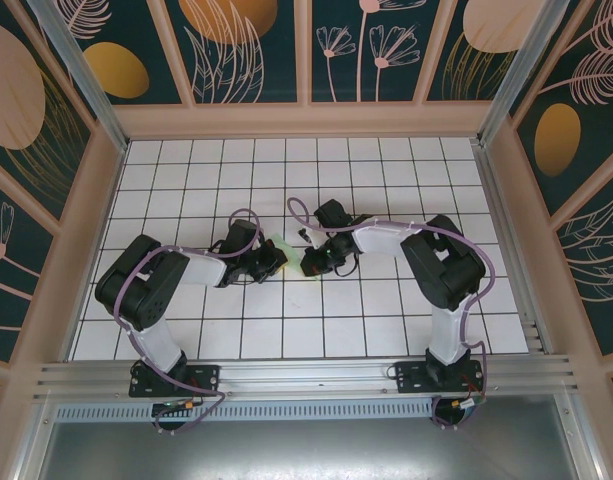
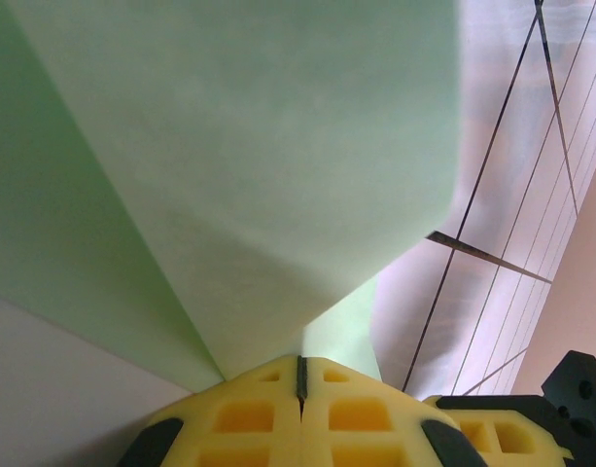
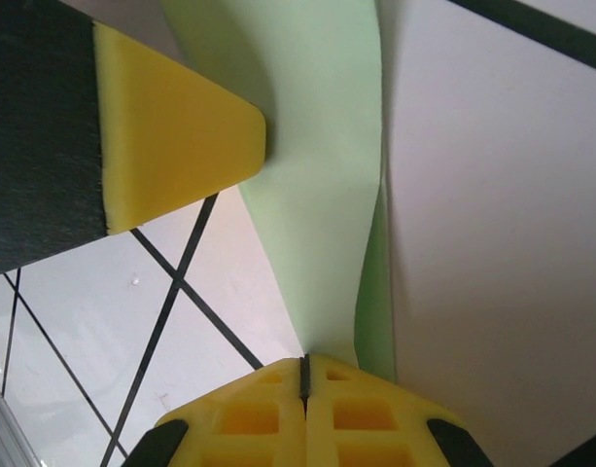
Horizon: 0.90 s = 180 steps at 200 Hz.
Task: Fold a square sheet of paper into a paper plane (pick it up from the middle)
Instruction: Fold the wing for the fifth time at the center of the table.
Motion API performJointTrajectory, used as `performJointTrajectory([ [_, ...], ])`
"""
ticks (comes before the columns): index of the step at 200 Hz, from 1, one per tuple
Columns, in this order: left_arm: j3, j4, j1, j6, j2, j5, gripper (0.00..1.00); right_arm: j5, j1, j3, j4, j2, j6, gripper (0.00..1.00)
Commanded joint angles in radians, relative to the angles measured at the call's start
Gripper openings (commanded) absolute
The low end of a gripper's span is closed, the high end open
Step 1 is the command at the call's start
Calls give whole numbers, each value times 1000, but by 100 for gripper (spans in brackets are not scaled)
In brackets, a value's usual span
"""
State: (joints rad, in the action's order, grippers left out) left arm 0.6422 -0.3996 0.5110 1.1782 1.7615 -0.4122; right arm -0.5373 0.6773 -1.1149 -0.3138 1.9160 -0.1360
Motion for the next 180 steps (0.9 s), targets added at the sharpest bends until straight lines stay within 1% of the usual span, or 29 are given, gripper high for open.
performJointTrajectory([
  [1, -13, 146, -10, -32, 50, 128, 4, 59, 2, 1, -60, 28, 13, 4],
  [46, -12, 152, -9, -37, 53, 131, 4, 83, -1, 1, -68, 50, 12, 4],
  [80, -13, 160, -10, -37, 56, 139, 4, 23, -5, 23, -56, -12, 16, 4],
  [104, -13, 162, -10, -38, 54, 145, 4, 10, -18, 60, -58, -43, 16, 4],
  [180, -15, 169, -9, -36, 53, 155, 4, 48, -37, 156, -70, -48, -2, 3],
])
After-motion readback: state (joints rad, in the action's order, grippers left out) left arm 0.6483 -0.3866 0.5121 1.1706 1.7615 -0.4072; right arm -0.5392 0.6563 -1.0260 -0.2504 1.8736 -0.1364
